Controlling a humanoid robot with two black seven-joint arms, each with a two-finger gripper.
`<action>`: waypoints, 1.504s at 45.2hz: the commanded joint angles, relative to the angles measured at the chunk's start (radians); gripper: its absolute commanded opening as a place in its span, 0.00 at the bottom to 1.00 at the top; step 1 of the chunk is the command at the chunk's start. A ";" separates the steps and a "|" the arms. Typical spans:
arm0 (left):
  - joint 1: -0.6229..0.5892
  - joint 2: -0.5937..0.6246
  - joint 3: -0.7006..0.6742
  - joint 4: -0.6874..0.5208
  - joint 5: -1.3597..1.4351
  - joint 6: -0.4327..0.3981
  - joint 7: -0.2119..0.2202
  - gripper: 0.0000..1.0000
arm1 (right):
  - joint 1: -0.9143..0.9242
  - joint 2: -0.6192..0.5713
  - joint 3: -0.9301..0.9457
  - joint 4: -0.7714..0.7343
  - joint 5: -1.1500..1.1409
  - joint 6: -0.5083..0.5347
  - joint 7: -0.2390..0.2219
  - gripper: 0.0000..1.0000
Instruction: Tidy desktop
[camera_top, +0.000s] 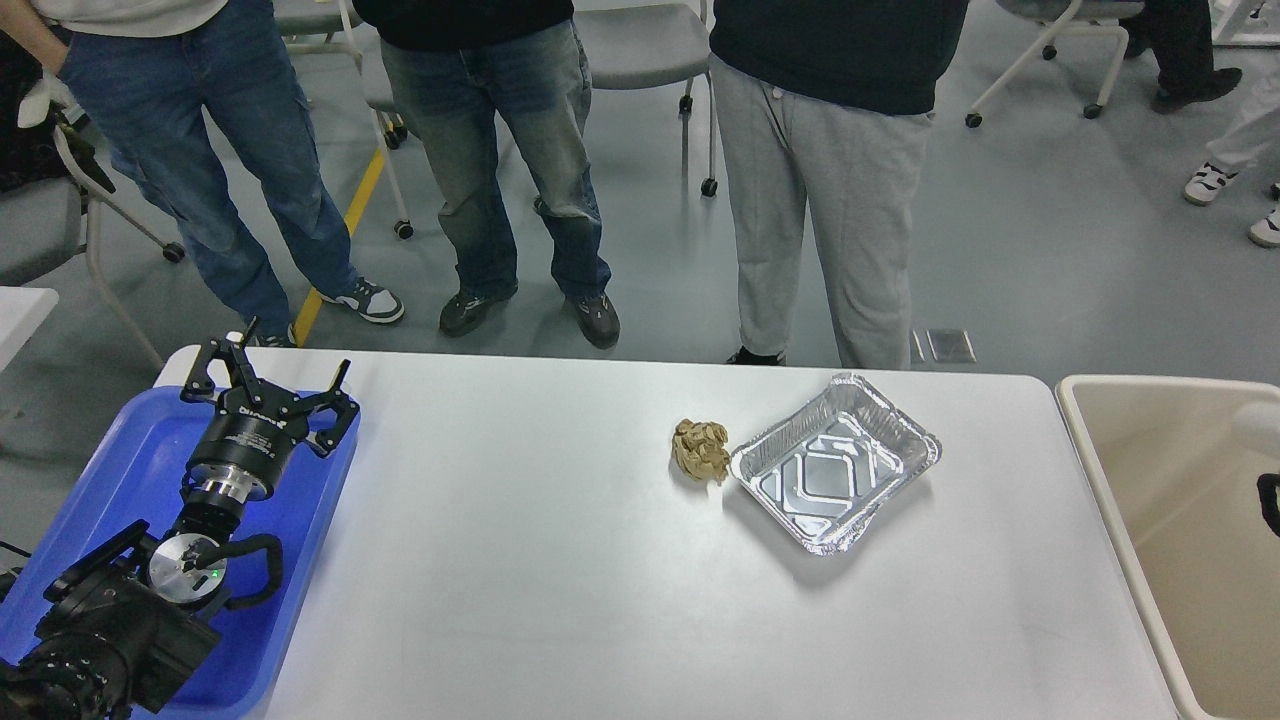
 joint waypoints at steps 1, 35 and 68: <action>0.000 0.001 0.000 0.000 -0.001 0.000 0.000 1.00 | -0.091 0.063 0.118 -0.035 0.019 -0.002 -0.019 0.00; 0.000 0.001 0.000 0.000 -0.001 0.000 0.000 1.00 | -0.137 0.080 0.127 -0.037 0.019 0.003 -0.012 0.35; 0.000 -0.001 0.000 0.000 0.001 0.000 0.000 1.00 | 0.039 -0.052 0.201 0.287 0.005 0.006 0.002 1.00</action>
